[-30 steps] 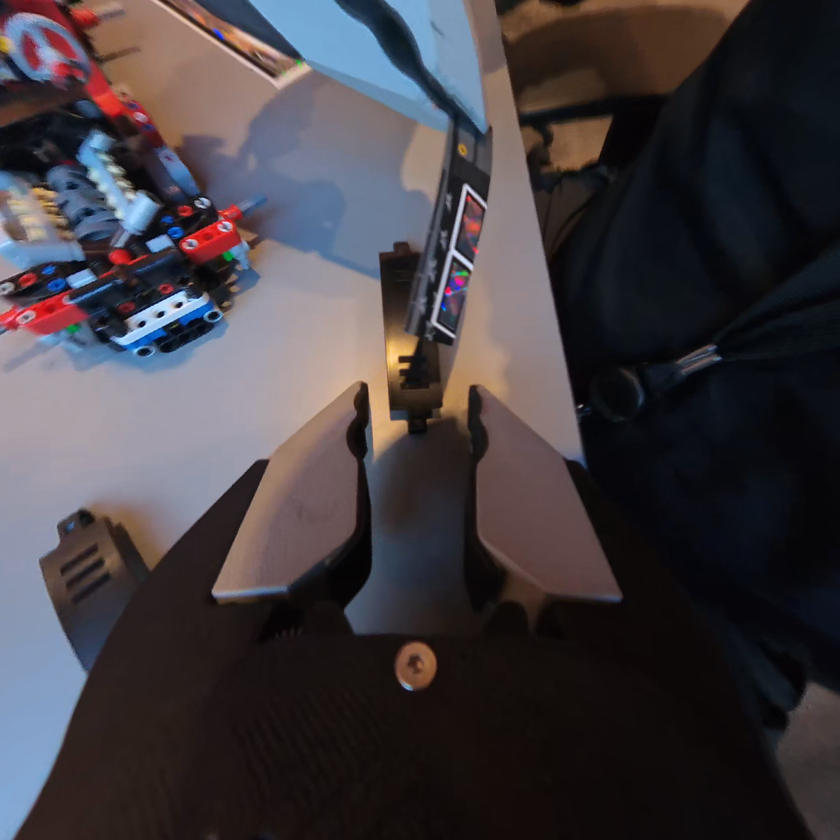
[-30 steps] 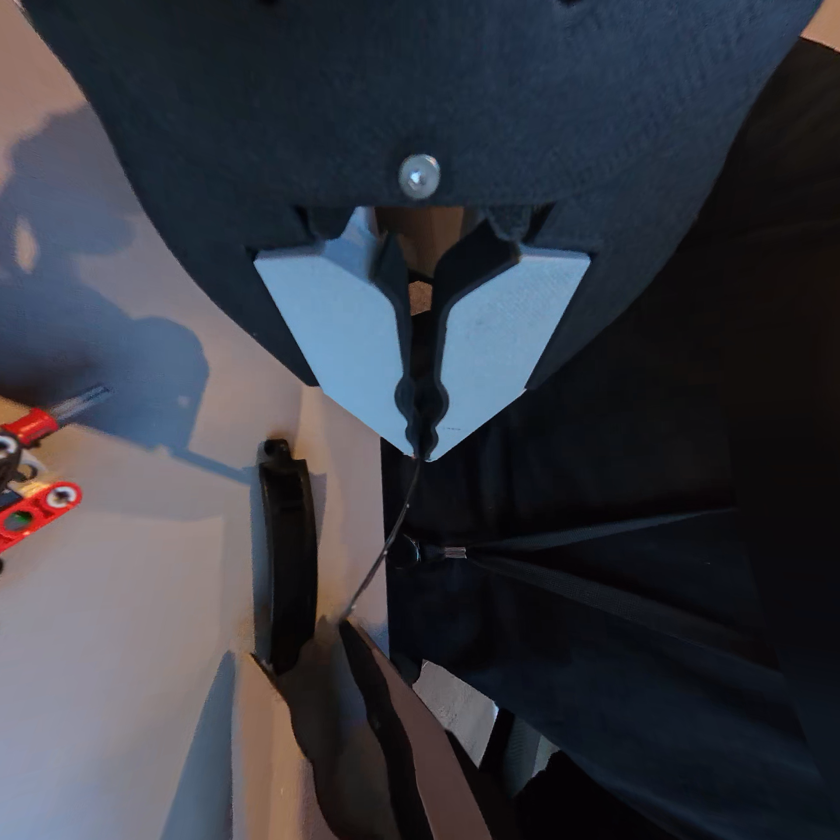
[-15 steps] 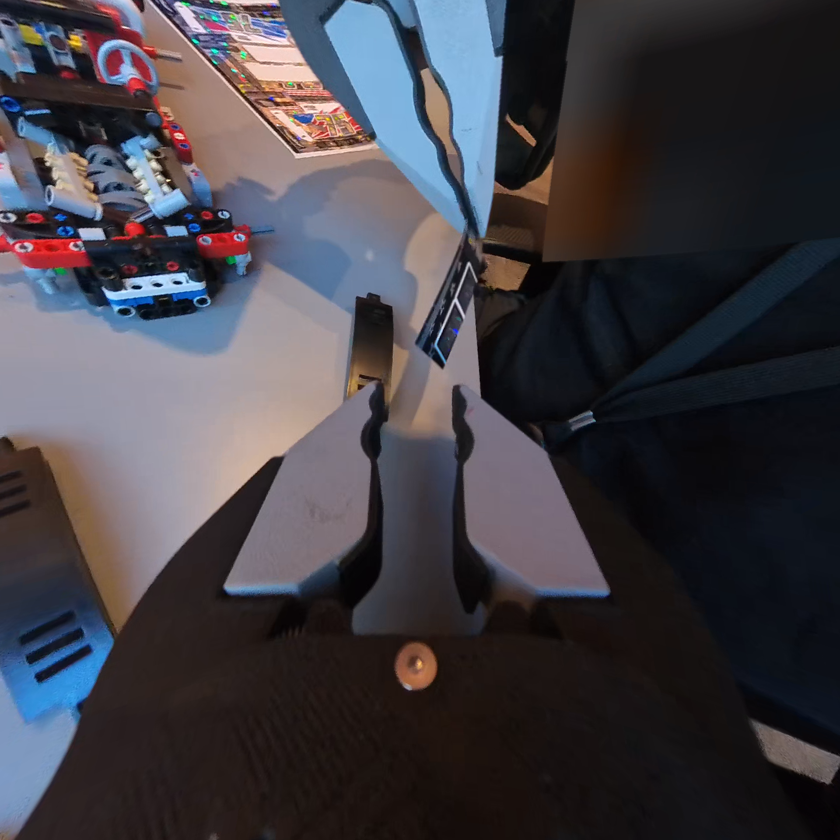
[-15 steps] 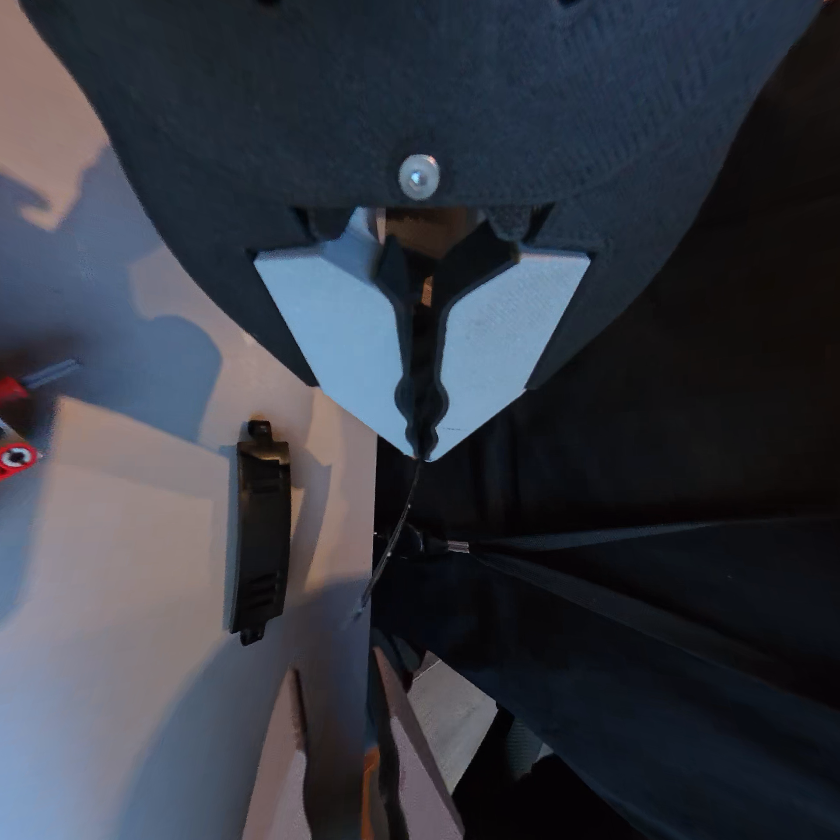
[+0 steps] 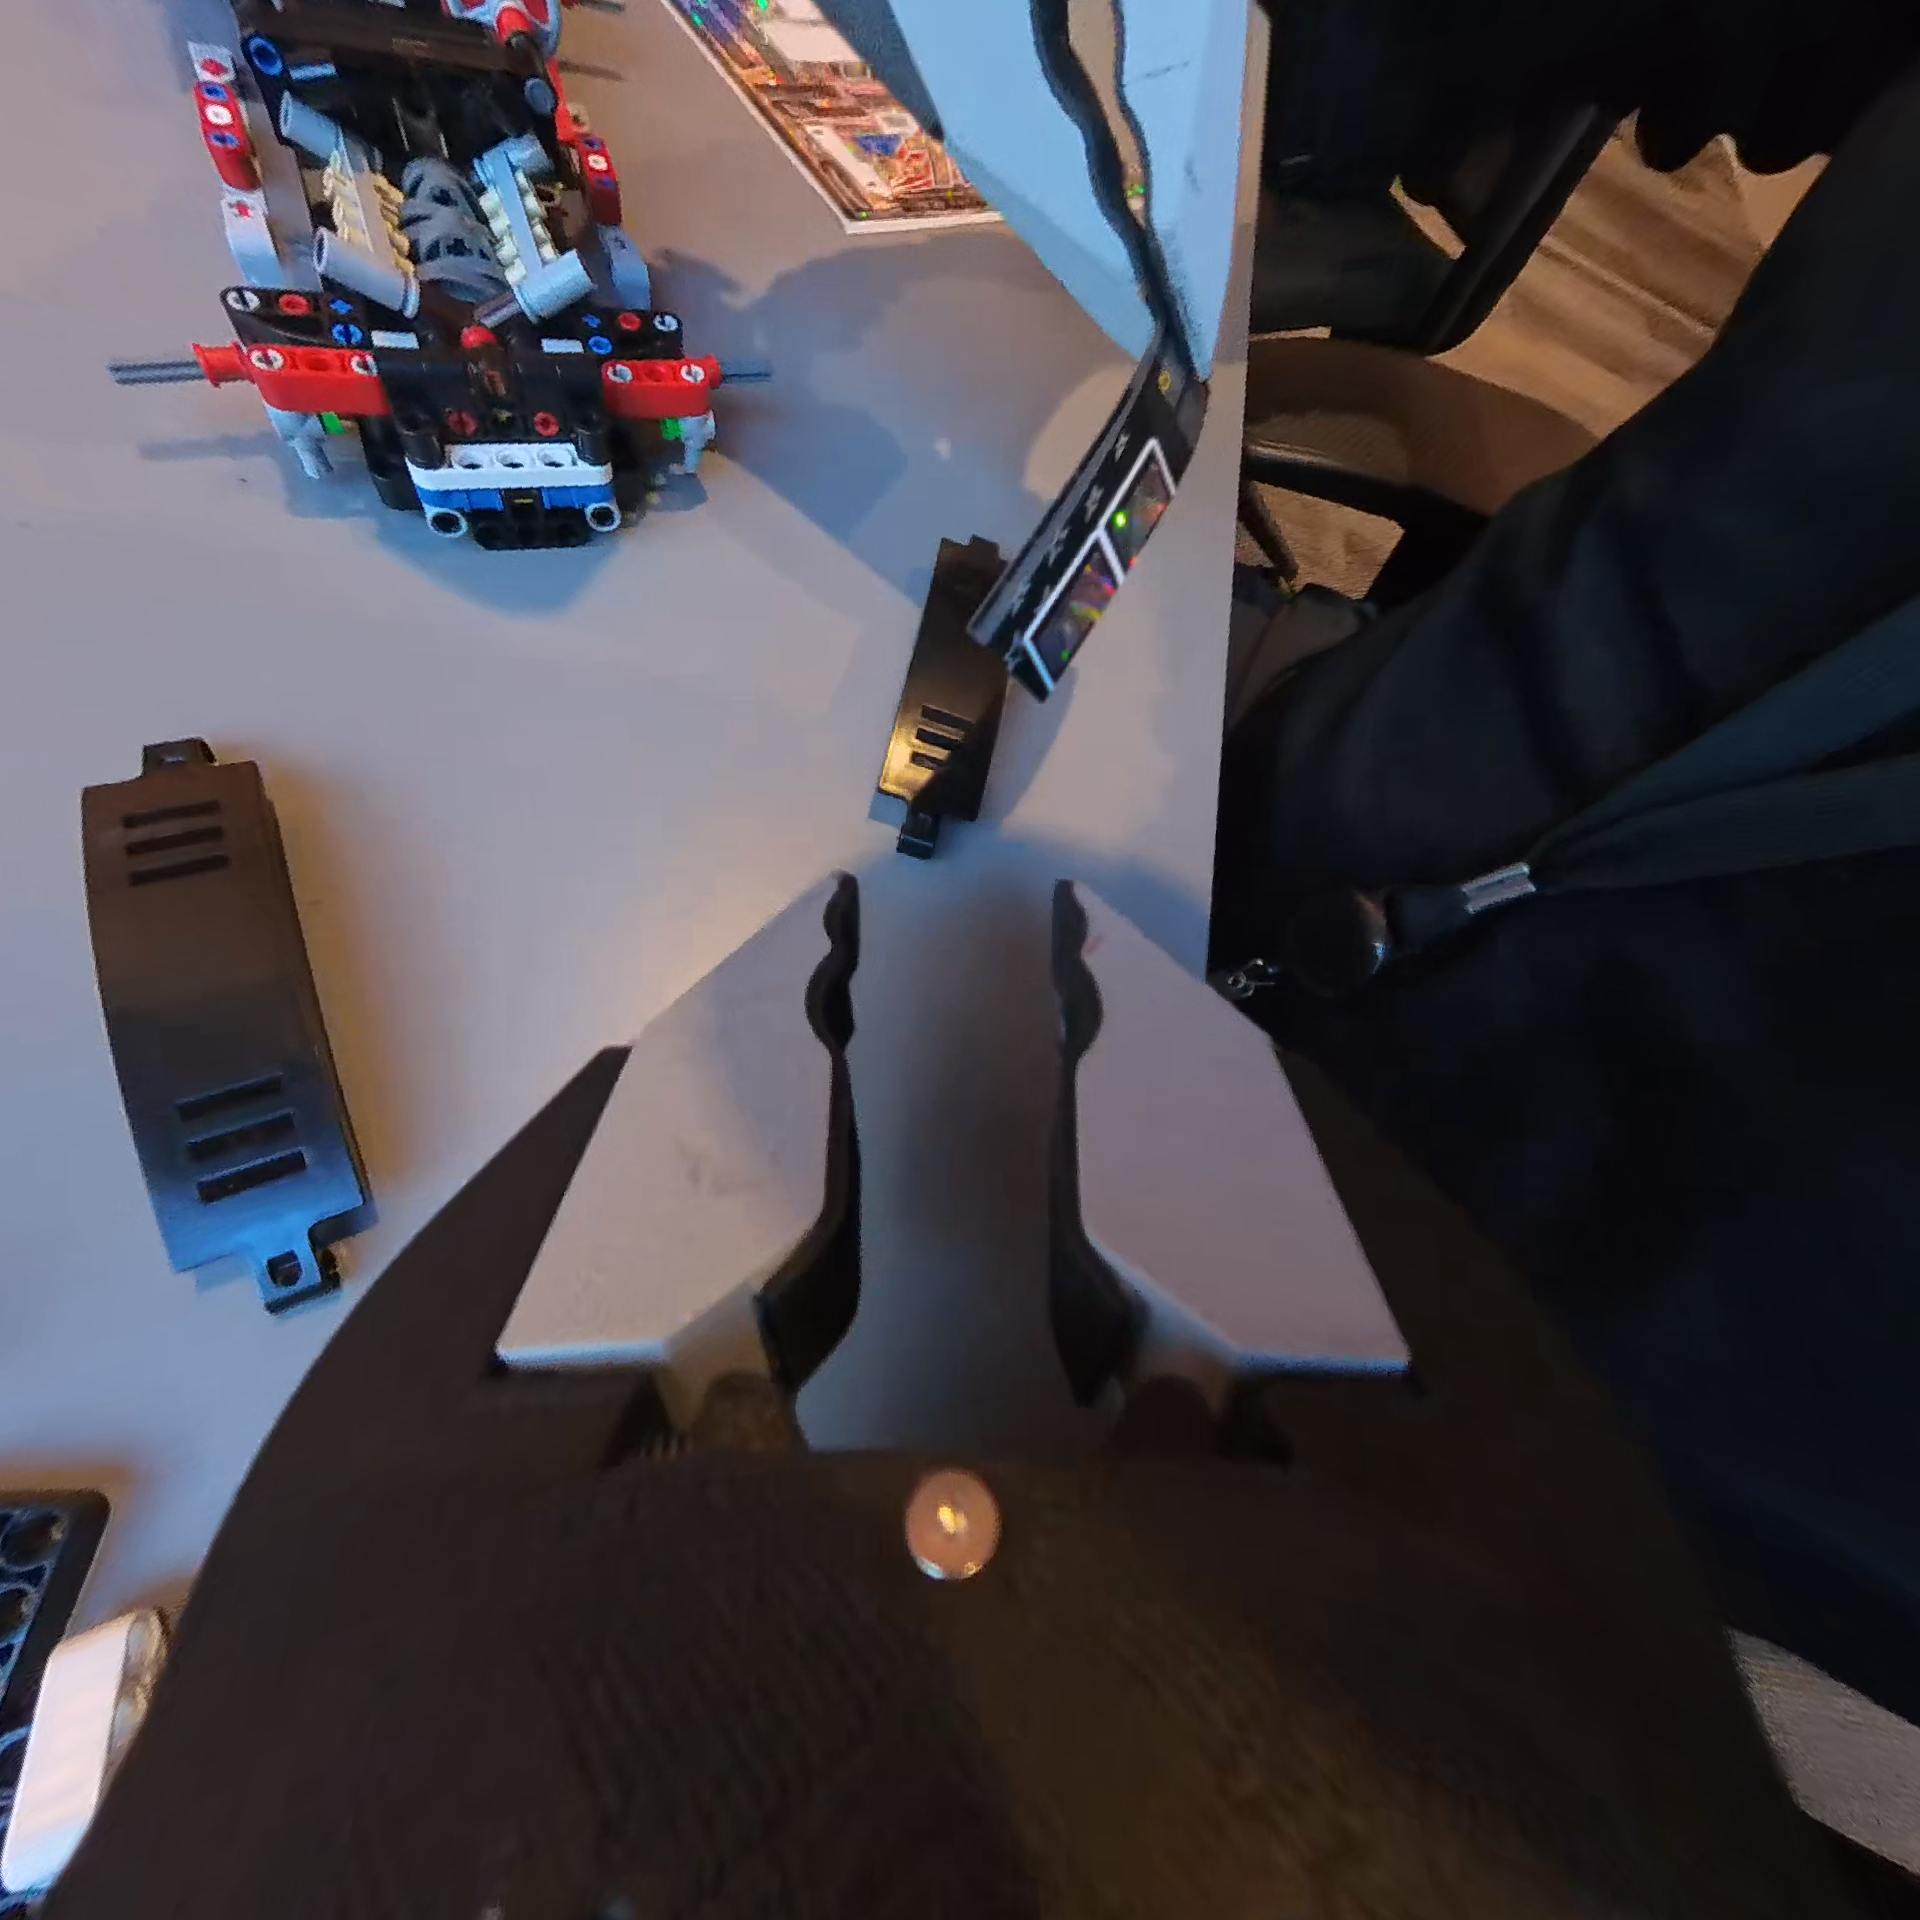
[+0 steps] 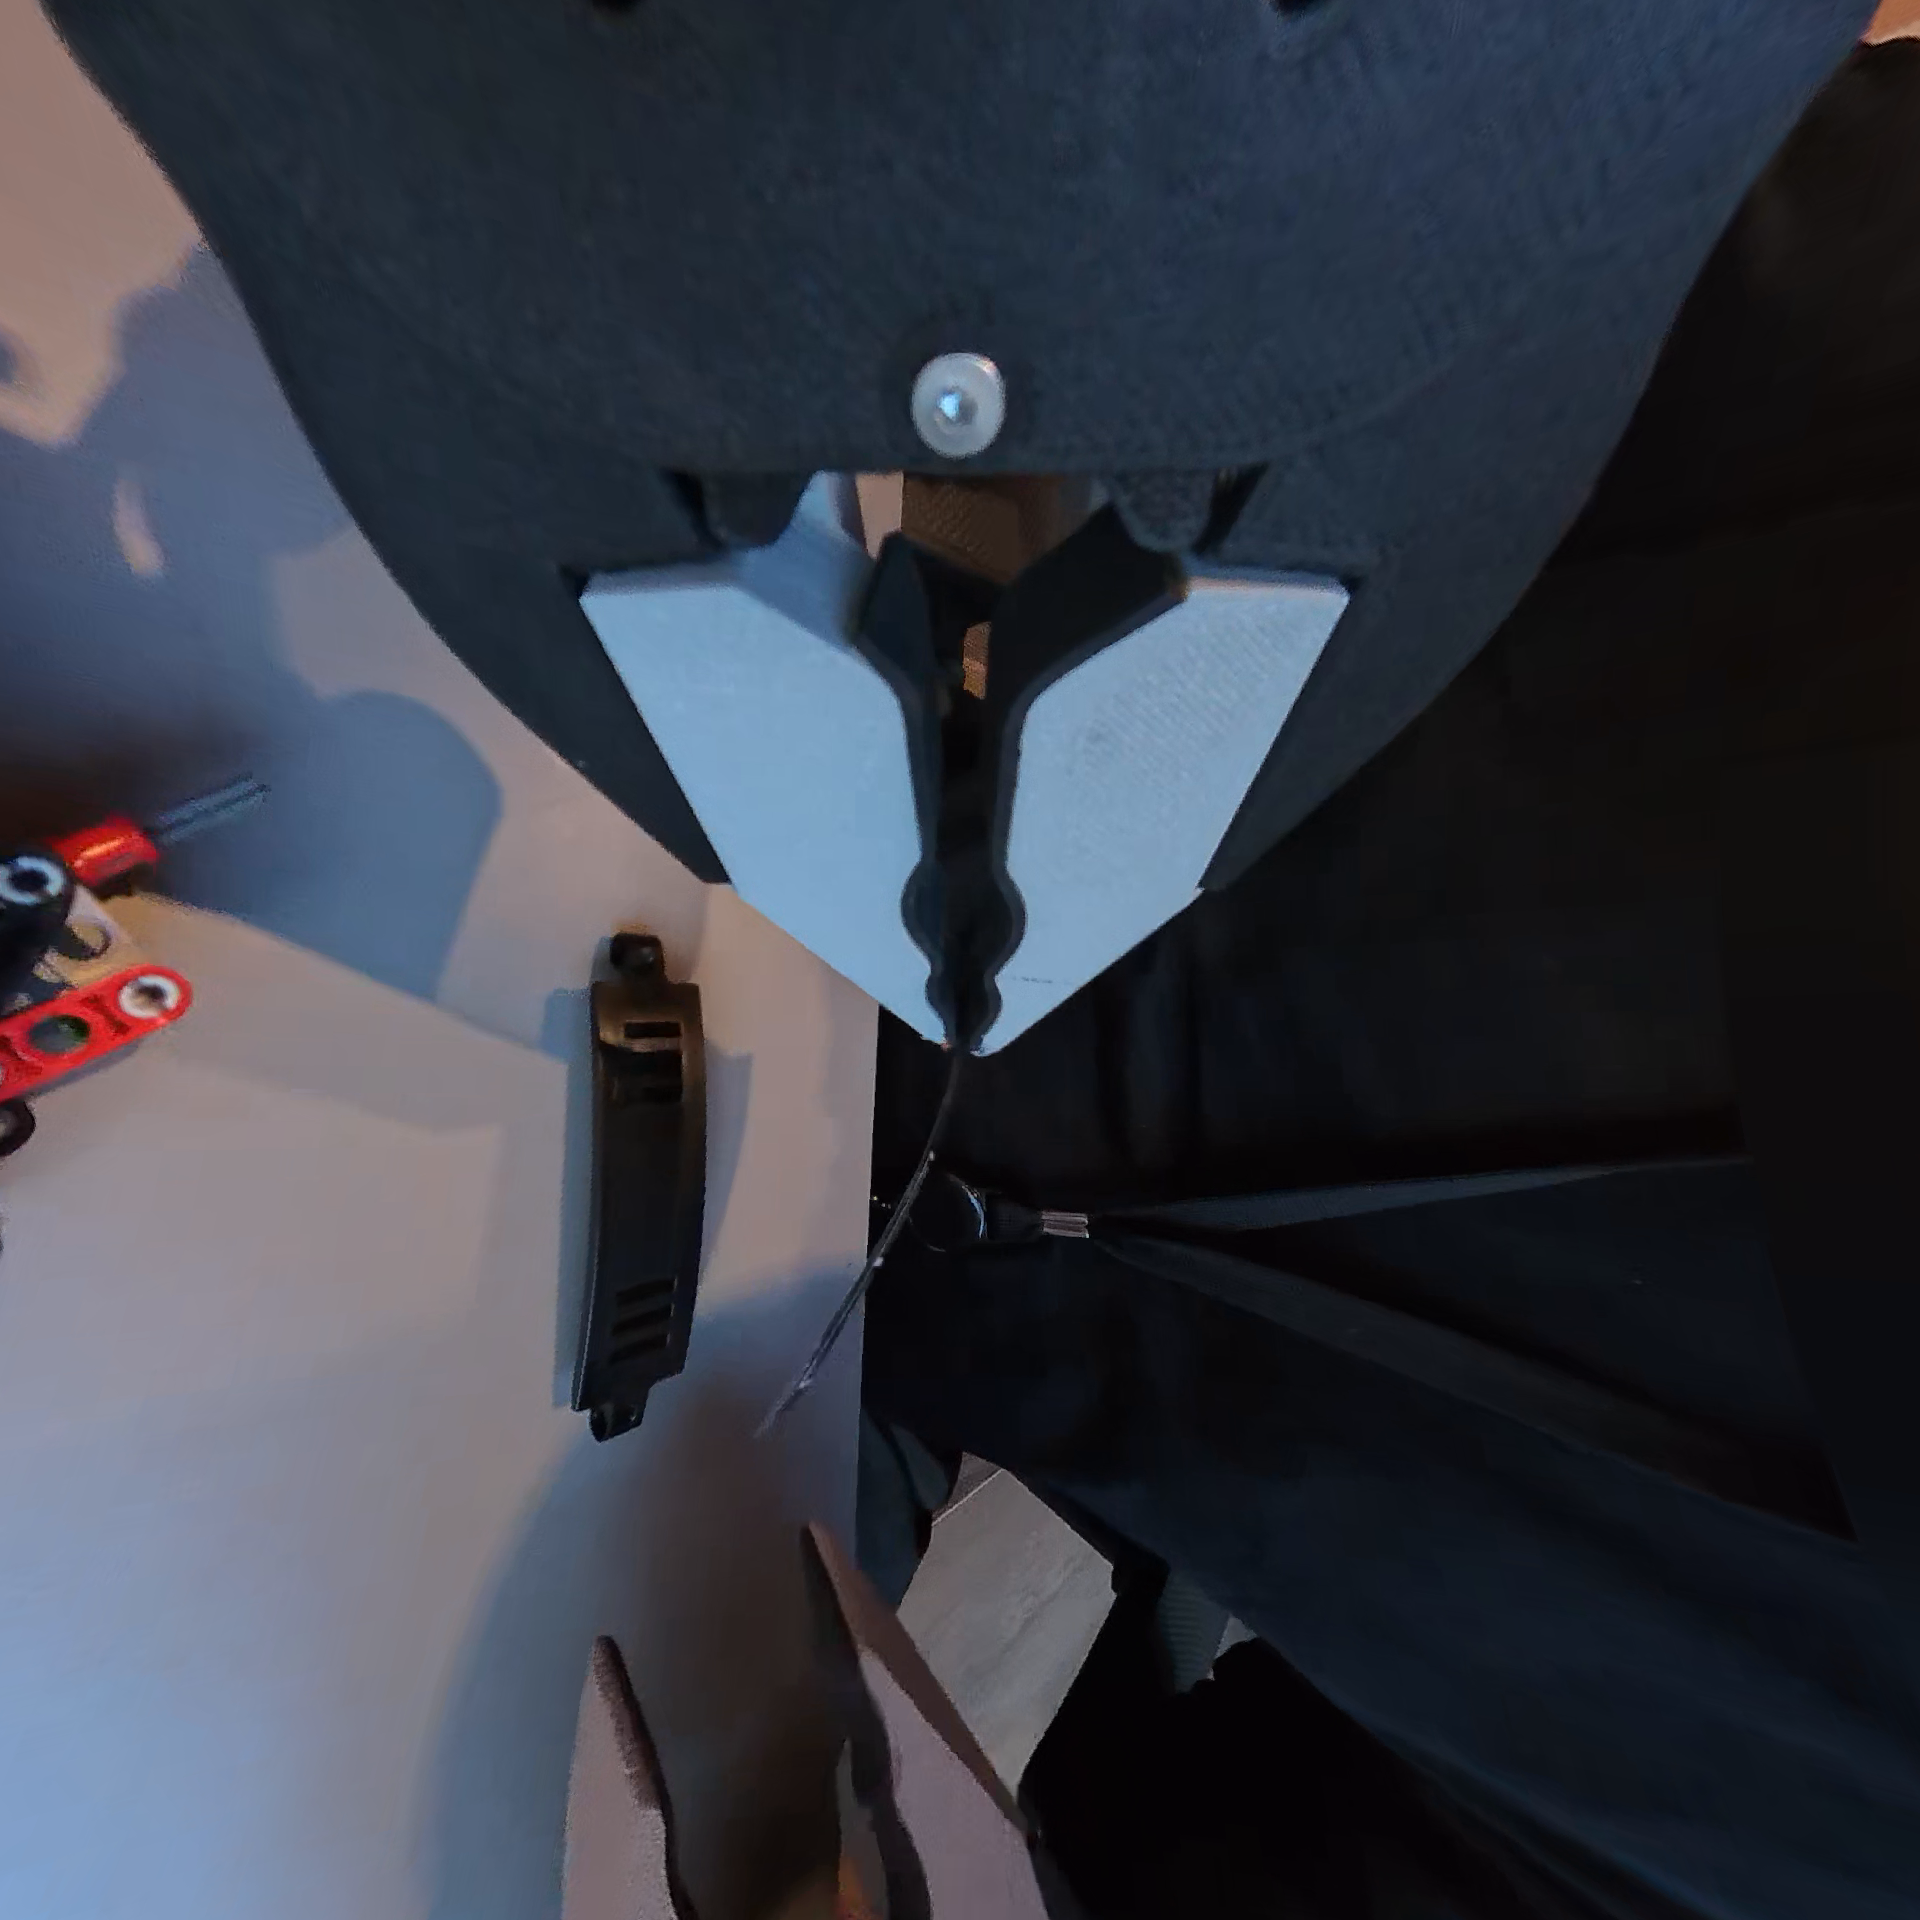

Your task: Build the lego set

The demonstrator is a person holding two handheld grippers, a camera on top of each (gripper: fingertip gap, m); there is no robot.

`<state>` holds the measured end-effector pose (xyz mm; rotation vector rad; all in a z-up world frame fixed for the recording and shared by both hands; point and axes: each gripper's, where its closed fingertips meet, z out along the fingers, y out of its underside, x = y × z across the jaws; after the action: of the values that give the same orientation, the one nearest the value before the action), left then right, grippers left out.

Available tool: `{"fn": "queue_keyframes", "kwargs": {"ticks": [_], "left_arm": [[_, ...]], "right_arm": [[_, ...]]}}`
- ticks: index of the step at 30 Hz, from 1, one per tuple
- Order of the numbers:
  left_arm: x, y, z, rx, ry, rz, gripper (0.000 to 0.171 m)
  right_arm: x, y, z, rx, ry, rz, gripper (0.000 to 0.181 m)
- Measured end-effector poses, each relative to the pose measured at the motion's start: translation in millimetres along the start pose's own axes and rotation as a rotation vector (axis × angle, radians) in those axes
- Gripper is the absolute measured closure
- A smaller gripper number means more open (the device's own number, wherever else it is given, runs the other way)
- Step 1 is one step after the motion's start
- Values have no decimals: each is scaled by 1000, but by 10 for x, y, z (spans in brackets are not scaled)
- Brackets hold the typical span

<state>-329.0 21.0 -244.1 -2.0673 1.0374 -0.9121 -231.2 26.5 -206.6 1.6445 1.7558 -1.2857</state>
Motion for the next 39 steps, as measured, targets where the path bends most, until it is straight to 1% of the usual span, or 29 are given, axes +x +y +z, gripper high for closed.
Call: {"fn": "queue_keyframes", "kwargs": {"ticks": [3, 8, 11, 14, 18, 20, 21, 23, 25, 26, 28, 30, 31, 33, 37, 39], "left_arm": [[9, 1, 5, 10, -9, 34, 135], [-15, 87, 1, -19, -46, 76, 134], [-22, 65, 0, -13, -56, 100, 133], [-24, 57, 56, -41, -45, 132, 129], [16, -65, 145, -44, -24, 192, 126], [51, -187, 144, -4, -29, 219, 126], [98, -239, 136, 19, -8, 221, 126], [149, -277, 120, 35, 50, 182, 129], [103, -248, 109, 23, 100, 107, 137], [72, -238, 103, 21, 126, 63, 138], [92, -271, 76, 42, 215, -20, 145], [178, -354, 42, 90, 316, -82, 145], [200, -371, 44, 91, 352, -117, 145], [193, -362, 74, 75, 383, -172, 146], [185, -344, 137, 59, 409, -229, 149], [202, -362, 149, 71, 427, -236, 156]], "right_arm": [[9, -24, 6, 7, -7, 2, 181], [49, -39, 15, 10, -16, 25, 181], [70, -54, 20, -4, -24, 38, 181], [70, -77, 29, -27, -45, 48, 181], [123, -85, 34, -65, -44, 80, 181], [123, -94, 37, -73, -45, 86, 181], [112, -96, 37, -76, -45, 84, 181], [93, -93, 35, -82, -34, 72, 181], [64, -89, 28, -87, -24, 52, 181], [47, -89, 25, -88, -19, 40, 181], [24, -91, 19, -91, -9, 24, 181], [15, -85, 17, -95, 3, 12, 181], [10, -78, 18, -98, 8, 7, 181], [-1, -61, 22, -103, 15, -3, 181], [-13, -39, 23, -100, 23, -15, 181], [-14, -34, 19, -96, 24, -18, 181]]}}
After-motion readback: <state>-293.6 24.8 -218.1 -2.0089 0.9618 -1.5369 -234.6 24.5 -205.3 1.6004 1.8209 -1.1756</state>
